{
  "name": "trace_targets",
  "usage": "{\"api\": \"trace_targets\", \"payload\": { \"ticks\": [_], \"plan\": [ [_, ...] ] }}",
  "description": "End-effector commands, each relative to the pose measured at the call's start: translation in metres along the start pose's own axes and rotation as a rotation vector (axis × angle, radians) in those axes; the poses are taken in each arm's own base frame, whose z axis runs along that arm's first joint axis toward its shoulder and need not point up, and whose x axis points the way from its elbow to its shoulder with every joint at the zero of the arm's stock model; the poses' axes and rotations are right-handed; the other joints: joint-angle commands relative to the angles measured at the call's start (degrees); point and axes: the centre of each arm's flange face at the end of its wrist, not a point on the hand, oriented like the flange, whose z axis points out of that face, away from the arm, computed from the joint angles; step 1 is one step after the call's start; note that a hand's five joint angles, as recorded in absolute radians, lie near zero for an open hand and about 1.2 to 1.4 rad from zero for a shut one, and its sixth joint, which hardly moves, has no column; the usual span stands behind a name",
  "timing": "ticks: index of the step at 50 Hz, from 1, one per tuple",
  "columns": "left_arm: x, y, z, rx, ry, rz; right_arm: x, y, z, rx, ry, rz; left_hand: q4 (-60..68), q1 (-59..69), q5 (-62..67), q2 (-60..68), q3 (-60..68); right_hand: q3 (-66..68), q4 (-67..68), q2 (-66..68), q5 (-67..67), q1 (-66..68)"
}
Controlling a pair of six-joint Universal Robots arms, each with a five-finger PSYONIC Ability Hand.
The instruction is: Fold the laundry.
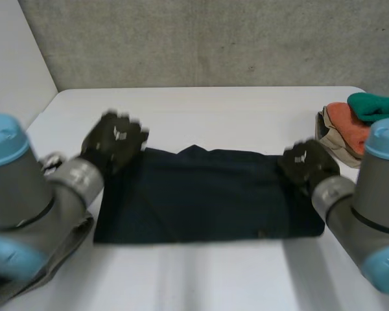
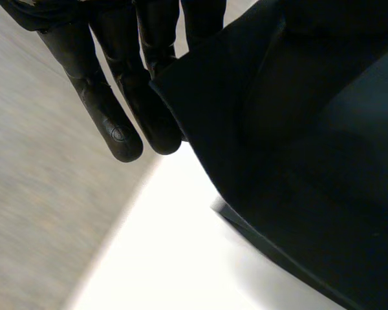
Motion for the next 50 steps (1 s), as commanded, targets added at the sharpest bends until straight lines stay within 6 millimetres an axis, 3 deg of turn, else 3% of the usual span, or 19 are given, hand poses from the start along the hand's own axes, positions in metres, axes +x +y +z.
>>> {"api": "trace_targets", "payload": {
  "ticks": [1, 3, 4, 5, 6, 7, 8, 12, 15, 20, 24, 30, 37, 41, 42, 47, 50],
  "plan": [
    [-0.012, 0.011, 0.083, 0.1, -0.11, -0.001, 0.011, -0.014, 0.059, 0.222, 0.243, 0.031, 11.3, 14.4, 14.3, 11.4, 11.9, 11.7, 11.2, 11.4, 10.4, 14.7],
    [-0.01, 0.022, 0.098, 0.066, -0.114, -0.016, 0.005, -0.011, 0.081, 0.291, 0.283, 0.029, 11.3, 14.4, 14.3, 11.4, 11.9, 11.7, 11.2, 11.4, 10.4, 14.7],
    [-0.009, 0.024, 0.102, 0.059, -0.114, -0.021, 0.002, -0.01, 0.088, 0.308, 0.294, 0.026, 11.3, 14.4, 14.3, 11.4, 11.9, 1.0, 0.5, 0.8, -0.3, 4.1],
    [-0.008, 0.027, 0.106, 0.051, -0.11, -0.029, 0.0, -0.008, 0.095, 0.324, 0.308, 0.023, 8.9, 11.9, 11.8, 9.0, 9.4, -19.9, -20.4, -20.2, -21.2, -16.9],
    [-0.005, 0.03, 0.11, 0.036, -0.103, -0.045, -0.005, -0.005, 0.107, 0.344, 0.327, 0.011, -30.8, -27.7, -27.9, -30.7, -30.3, -58.3, -58.8, -58.6, -59.6, -55.3],
    [-0.003, 0.032, 0.112, 0.024, -0.096, -0.053, -0.008, -0.002, 0.111, 0.343, 0.324, 0.004, -54.8, -51.8, -51.9, -54.7, -54.3, -58.3, -58.8, -58.6, -59.6, -55.3],
    [-0.002, 0.032, 0.112, 0.018, -0.092, -0.062, -0.011, 0.0, 0.115, 0.339, 0.317, 0.0, -58.7, -55.6, -55.7, -58.6, -58.1, -58.3, -58.8, -58.6, -59.6, -55.3],
    [-0.002, 0.021, 0.104, -0.004, -0.076, -0.115, -0.003, -0.006, 0.117, 0.341, 0.303, 0.014, -58.7, -55.6, -55.7, -58.6, -58.1, -58.3, -58.8, -58.6, -59.6, -55.3],
    [-0.01, 0.011, 0.091, -0.008, -0.093, -0.165, 0.011, -0.014, 0.104, 0.316, 0.262, 0.075, -58.7, -55.6, -55.7, -58.6, -58.1, -58.3, -58.8, -58.6, -59.6, -55.3],
    [-0.014, -0.001, 0.056, -0.017, -0.093, -0.238, 0.031, -0.012, 0.059, 0.134, 0.102, 0.222, -58.7, -55.6, -55.7, -58.6, -58.1, -58.3, -58.8, -58.6, -59.6, -55.3],
    [-0.001, 0.001, 0.029, -0.032, -0.039, -0.258, 0.019, 0.009, 0.029, -0.063, -0.077, 0.343, -58.7, -55.6, -55.7, -58.6, -58.1, -44.2, -44.7, -44.5, -45.5, -41.2],
    [0.022, 0.008, 0.006, -0.009, 0.043, -0.261, -0.003, 0.031, 0.015, -0.13, -0.207, 0.396, -58.7, -55.6, -55.7, -58.6, -58.1, -38.5, -38.9, -38.7, -39.7, -35.4],
    [0.036, 0.017, -0.002, -0.006, 0.08, -0.291, -0.018, 0.052, 0.034, -0.081, -0.142, 0.333, -58.7, -55.6, -55.7, -58.6, -58.1, -34.8, -35.2, -35.0, -36.0, -31.7],
    [0.036, 0.017, -0.005, -0.017, 0.081, -0.312, -0.021, 0.059, 0.045, -0.066, -0.078, 0.317, -58.7, -55.6, -55.7, -58.6, -58.1, -19.5, -20.0, -19.8, -20.8, -16.5],
    [0.035, 0.016, -0.006, -0.018, 0.079, -0.315, -0.018, 0.06, 0.047, -0.064, -0.04, 0.314, -58.7, -55.6, -55.7, -58.6, -58.1, 9.7, 9.2, 9.4, 8.4, 12.7],
    [0.028, 0.009, -0.008, 0.004, 0.062, -0.315, 0.001, 0.058, 0.041, -0.066, 0.102, 0.297, -58.7, -55.6, -55.7, -58.6, -58.1, 11.7, 11.2, 11.4, 10.4, 14.7],
    [0.023, 0.003, -0.013, 0.021, 0.049, -0.313, 0.027, 0.05, 0.028, -0.038, 0.185, 0.249, -58.7, -55.6, -55.7, -58.6, -58.1, 11.7, 11.2, 11.4, 10.4, 14.7]
  ]
}}
